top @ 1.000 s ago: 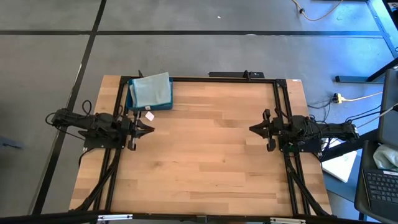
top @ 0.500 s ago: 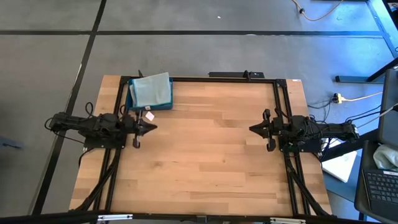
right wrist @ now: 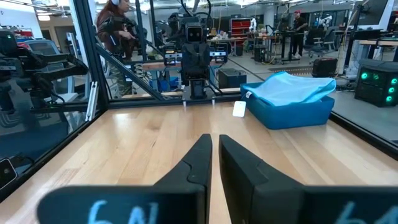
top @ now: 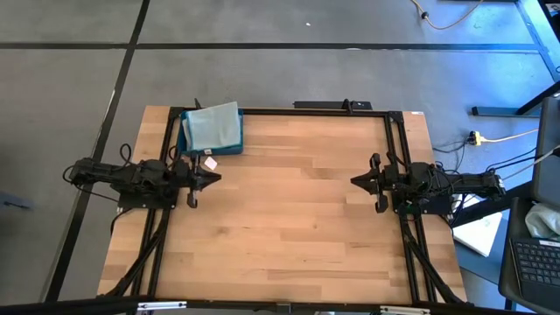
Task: Fold microfiber towels
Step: Return to Home Position
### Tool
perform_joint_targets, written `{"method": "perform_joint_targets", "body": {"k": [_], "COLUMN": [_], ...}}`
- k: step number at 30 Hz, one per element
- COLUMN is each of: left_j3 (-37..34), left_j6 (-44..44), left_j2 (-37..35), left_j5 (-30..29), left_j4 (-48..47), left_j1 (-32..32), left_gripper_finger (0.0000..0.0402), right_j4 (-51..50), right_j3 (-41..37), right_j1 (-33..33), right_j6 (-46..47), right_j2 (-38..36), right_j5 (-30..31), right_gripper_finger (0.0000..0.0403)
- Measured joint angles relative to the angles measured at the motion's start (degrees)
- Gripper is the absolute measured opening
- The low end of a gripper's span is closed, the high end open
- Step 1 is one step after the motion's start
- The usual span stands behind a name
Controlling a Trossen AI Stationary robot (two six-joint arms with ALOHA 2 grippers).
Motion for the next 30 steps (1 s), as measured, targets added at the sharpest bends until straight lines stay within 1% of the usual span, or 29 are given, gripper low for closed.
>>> {"method": "perform_joint_targets", "body": {"k": [7,24,30], "left_j3": [0.00,0.00,0.00], "left_j6": [0.00,-0.02,-0.02], "left_j2": [0.00,0.02,0.02], "left_j5": [0.02,0.04,0.04], "left_j4": [-0.01,-0.03,-0.03], "left_j1": [0.00,0.00,0.00], "left_gripper_finger": [0.0026,0.0002,0.0006], "right_j4": [0.00,0.00,0.01], "right_j3": [0.00,0.02,0.02], "right_j1": [0.00,0.00,0.00], "right_j6": [0.00,0.00,-0.01], "right_j2": [0.00,0.00,0.00], "right_j5": [0.00,0.00,0.00], "right_gripper_finger": [0.0033,0.0033,0.0033]}}
